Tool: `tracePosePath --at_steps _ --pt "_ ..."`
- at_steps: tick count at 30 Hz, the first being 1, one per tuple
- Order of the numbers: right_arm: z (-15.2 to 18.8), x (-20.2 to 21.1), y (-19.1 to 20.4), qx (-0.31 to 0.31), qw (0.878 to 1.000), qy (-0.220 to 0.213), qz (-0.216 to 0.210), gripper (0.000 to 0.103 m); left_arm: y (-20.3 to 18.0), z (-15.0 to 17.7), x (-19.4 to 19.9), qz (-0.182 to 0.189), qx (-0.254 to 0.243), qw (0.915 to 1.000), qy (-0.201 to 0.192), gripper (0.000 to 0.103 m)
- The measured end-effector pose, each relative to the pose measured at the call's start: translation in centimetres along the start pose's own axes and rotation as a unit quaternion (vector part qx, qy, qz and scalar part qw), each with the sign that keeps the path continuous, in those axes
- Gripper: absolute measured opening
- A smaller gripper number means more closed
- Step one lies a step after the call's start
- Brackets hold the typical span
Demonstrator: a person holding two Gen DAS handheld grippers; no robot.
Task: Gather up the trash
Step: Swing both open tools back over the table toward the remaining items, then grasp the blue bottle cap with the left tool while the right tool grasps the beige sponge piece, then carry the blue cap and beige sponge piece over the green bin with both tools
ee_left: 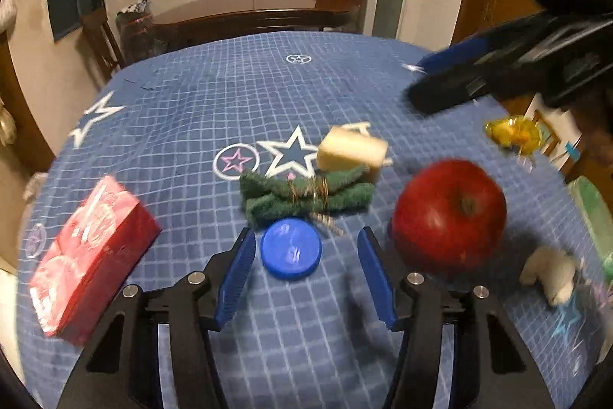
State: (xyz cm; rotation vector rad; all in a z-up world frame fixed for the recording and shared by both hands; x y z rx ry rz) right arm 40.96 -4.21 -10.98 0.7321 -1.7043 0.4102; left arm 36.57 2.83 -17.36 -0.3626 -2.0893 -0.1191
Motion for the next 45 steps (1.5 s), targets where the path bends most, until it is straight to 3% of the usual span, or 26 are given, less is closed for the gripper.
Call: tracePosePath --at_steps 4,8,10,13,15,20,25,29,32,34,37,41,45 --pt "-1.4 -3.4 0.5 0.002 0.999 0.043 -0.003 0.071 1.2 -0.8 -1.8 0.029 0.031 0.9990 0.010 0.057" --pt "-1.7 -5.2 0.0 -0.003 0.998 0.065 0.001 0.071 1.0 -1.3 -2.8 0.038 0.030 0.9987 0.015 0.057" --pt "-1.8 -6.2 0.1 -0.007 0.997 0.074 -0.007 0.069 1.0 -1.3 -3.2 0.037 0.034 0.9985 0.021 0.051" --pt "-1.2 -7.8 -0.4 -0.017 0.995 0.101 0.000 0.046 1.0 -1.6 -3.6 0.028 0.032 0.9989 0.021 0.037" --pt "-1.3 -8.2 0.0 -0.021 0.995 0.099 -0.017 0.032 0.8 -1.6 -3.8 0.037 0.041 0.9983 0.019 0.034" --pt "-2.0 -8.5 2.0 0.011 0.993 0.107 0.040 0.031 1.2 -1.1 -3.5 0.043 0.064 0.9966 0.029 0.032" --pt "-2.6 -9.3 7.2 0.068 0.990 0.118 0.044 0.030 2.2 1.1 -2.2 0.028 0.081 0.9953 0.044 0.032" --pt "0.1 -9.1 10.8 0.125 0.981 0.140 0.048 0.030 2.3 4.7 0.9 0.035 0.076 0.9949 0.055 0.021" --pt "5.7 -7.5 14.9 0.191 0.968 0.152 0.051 0.030 0.1 8.6 4.5 0.061 0.030 0.9958 0.061 0.021" --pt "8.9 -5.7 16.7 0.202 0.969 0.136 0.040 0.030 -1.4 10.6 6.7 0.068 0.005 0.9962 0.053 0.021" --pt "14.0 -2.0 17.2 0.170 0.982 0.081 0.025 0.030 -3.5 12.8 9.9 0.093 -0.017 0.9952 0.028 0.021" --pt "20.3 2.3 13.8 0.042 0.999 -0.012 0.019 0.030 -4.4 14.5 11.3 0.103 -0.015 0.9946 0.003 0.021" --pt "25.1 5.1 10.9 -0.091 0.990 -0.106 0.018 0.030 -5.9 15.7 11.6 0.109 -0.014 0.9939 0.001 0.020"
Point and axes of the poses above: each gripper's, at about its wrist camera, not at the fingertips, and x roughly against the way its jaws point, y to its left, z to its underside, the point moved 10 cm from there along -x, roughly the way its jaws point, and after that the axes turned 11 degrees about y, right-handed, at the moved point
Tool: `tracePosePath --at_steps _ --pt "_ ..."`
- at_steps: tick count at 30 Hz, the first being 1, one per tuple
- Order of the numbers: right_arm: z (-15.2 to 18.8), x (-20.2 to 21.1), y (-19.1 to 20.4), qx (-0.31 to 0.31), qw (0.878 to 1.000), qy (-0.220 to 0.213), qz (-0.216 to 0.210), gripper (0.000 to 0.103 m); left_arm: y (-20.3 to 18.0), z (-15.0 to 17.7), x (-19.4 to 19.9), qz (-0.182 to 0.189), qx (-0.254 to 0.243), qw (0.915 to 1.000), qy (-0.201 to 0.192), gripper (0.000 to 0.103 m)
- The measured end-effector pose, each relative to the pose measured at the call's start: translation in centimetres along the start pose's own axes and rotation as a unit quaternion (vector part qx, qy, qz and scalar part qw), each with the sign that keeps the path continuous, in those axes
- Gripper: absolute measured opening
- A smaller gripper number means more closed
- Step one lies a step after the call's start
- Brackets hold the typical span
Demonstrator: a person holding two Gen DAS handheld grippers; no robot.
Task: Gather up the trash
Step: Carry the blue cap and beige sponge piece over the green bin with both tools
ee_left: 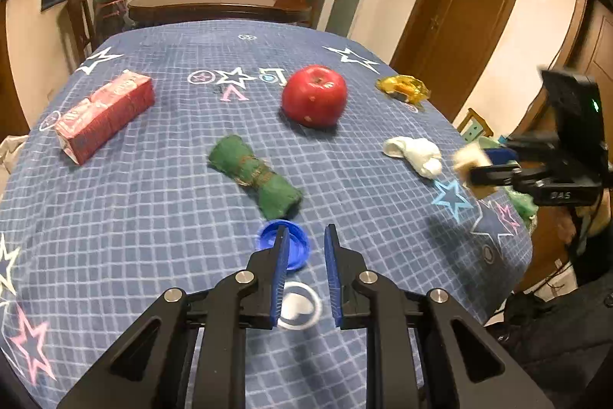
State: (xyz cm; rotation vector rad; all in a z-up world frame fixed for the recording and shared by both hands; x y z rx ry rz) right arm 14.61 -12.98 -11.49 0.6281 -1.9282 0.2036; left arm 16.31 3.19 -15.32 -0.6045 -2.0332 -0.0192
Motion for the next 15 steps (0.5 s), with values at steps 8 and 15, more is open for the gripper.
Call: tracePosePath --at_steps 8,15 --pt "4.1 4.7 -3.1 -0.117 0.986 -0.116 -0.012 0.030 -0.7 0.2 -1.5 -0.113 -0.069 0.9912 -0.001 0.028" --pt "6.4 5.0 -5.8 -0.149 0.982 -0.116 -0.007 0.030 1.2 0.7 -5.0 -0.130 -0.055 0.9896 0.027 0.044"
Point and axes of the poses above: each gripper's, at about its wrist camera, not at the fingertips, and x roughly against the way its jaws point, y to its left, z to its underside, the point moved 10 cm from there along -x, roughly the way its jaws point, and after that the axes turned 11 degrees about y, right-handed, at the moved point
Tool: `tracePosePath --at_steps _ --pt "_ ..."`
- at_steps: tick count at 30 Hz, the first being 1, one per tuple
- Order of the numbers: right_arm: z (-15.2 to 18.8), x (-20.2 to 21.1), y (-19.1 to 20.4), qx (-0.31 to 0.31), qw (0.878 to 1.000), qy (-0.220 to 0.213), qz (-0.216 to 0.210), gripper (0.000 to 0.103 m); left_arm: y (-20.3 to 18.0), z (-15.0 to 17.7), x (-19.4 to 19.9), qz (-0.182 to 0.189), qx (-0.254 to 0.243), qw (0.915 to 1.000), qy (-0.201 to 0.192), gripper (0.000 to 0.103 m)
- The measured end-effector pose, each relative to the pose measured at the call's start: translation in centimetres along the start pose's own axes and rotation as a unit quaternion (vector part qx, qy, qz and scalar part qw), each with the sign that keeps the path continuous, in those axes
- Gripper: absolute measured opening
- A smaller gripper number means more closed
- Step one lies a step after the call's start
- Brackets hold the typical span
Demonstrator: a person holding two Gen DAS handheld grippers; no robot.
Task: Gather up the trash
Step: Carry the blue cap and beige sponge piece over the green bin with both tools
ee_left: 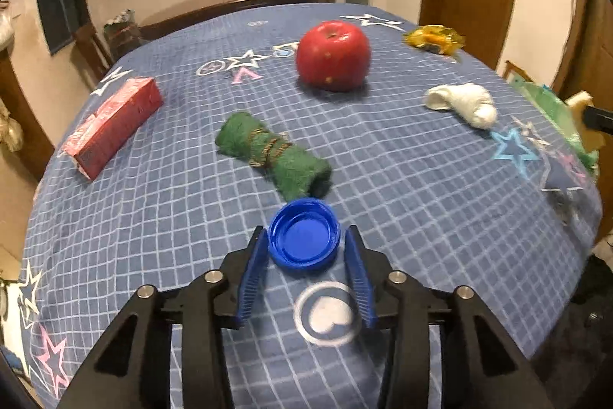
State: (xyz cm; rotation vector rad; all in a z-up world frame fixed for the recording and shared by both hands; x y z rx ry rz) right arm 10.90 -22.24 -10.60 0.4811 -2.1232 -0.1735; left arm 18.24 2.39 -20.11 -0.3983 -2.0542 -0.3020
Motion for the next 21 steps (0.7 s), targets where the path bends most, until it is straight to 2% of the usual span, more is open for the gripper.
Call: tracePosePath --at_steps 7,9,13,17,21 --pt "0.0 0.6 0.0 -0.001 1.000 -0.018 0.014 0.030 0.4 -0.3 -0.7 0.011 0.017 0.9998 0.000 0.042" --pt "-0.1 1.1 -0.3 -0.002 0.999 -0.026 0.021 0.030 0.4 -0.5 0.1 0.011 0.024 0.9996 -0.003 0.041" --pt "-0.6 2.9 -1.5 -0.014 0.998 -0.051 0.034 0.030 -1.2 -1.9 3.3 0.012 0.005 0.9995 -0.027 0.041" --pt "-1.5 5.3 -3.5 -0.024 0.995 -0.074 0.060 0.030 -5.6 -6.3 6.9 0.015 -0.044 0.9970 -0.062 0.041" --pt "-2.4 8.8 -6.6 -0.035 0.990 -0.096 0.101 0.030 -12.5 -11.8 9.3 0.019 -0.113 0.9886 -0.097 0.041"
Point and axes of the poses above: each gripper's, at about its wrist camera, not at the fingertips, and x roughly against the way its jaws point, y to its left, z to its underside, the point moved 10 cm from there along -x, roughly the way its jaws point, and after that the axes turned 11 degrees about y, right-handed, at the moved point
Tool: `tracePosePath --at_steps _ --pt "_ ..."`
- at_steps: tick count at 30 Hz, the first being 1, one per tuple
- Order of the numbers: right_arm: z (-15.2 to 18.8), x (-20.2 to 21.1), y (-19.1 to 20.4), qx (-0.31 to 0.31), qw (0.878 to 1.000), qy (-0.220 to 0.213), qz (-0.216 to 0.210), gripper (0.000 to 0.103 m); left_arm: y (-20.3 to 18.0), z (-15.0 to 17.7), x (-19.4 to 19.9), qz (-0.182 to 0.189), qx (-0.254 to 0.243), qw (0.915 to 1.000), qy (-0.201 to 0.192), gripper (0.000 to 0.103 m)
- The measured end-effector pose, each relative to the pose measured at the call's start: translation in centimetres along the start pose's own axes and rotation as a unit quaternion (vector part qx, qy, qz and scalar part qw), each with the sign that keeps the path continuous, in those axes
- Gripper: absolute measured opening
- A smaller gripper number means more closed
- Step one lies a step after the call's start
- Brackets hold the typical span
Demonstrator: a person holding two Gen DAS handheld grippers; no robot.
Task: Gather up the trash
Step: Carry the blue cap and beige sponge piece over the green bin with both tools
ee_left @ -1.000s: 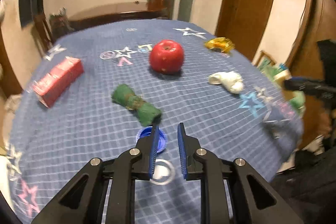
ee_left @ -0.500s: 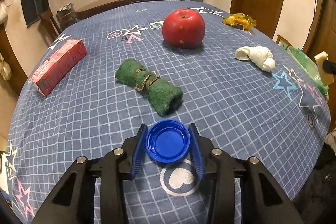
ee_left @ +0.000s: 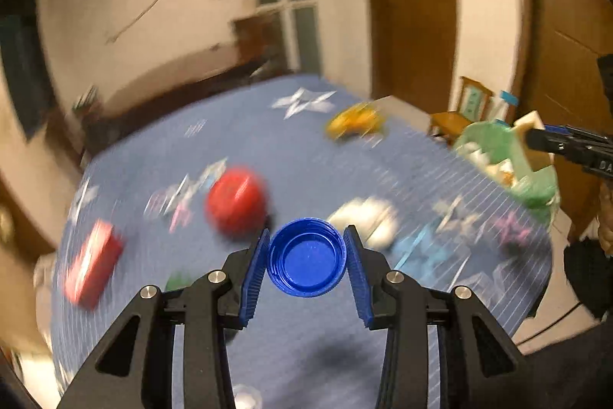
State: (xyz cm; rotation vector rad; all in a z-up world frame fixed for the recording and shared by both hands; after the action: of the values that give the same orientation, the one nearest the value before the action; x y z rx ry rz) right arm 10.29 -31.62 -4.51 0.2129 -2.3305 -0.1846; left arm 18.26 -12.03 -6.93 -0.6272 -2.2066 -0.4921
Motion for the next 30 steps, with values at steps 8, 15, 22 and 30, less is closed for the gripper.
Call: tracePosePath --at_steps 8,15,22,30 --pt "-1.6 5.1 -9.4 -0.050 0.995 -0.012 0.086 0.030 -14.2 -11.5 -2.6 0.038 -0.112 0.9922 -0.038 0.041" --pt "-1.0 6.6 -16.1 -0.084 0.986 0.011 0.143 0.030 -23.9 -17.0 -5.8 0.072 -0.156 0.9844 -0.036 0.041" --pt "0.7 6.1 -20.8 -0.119 0.979 0.034 0.161 0.030 -31.3 -19.4 -9.7 0.083 -0.188 0.9784 -0.021 0.041" --pt "1.8 4.2 -23.2 -0.133 0.977 0.052 0.160 0.030 -34.8 -18.9 -12.6 0.081 -0.206 0.9751 -0.006 0.041"
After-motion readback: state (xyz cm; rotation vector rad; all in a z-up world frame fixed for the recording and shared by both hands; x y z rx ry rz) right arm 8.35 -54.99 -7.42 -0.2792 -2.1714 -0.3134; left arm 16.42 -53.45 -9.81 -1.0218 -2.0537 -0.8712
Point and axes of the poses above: each gripper's, at about its wrist camera, not at the fingertips, and x roughly against the way its jaws point, y to its left, z to its underside, the point moved 10 cm from there along -x, roughly the way its jaws point, and after that the axes turned 11 degrees about y, right-handed, at the moved point
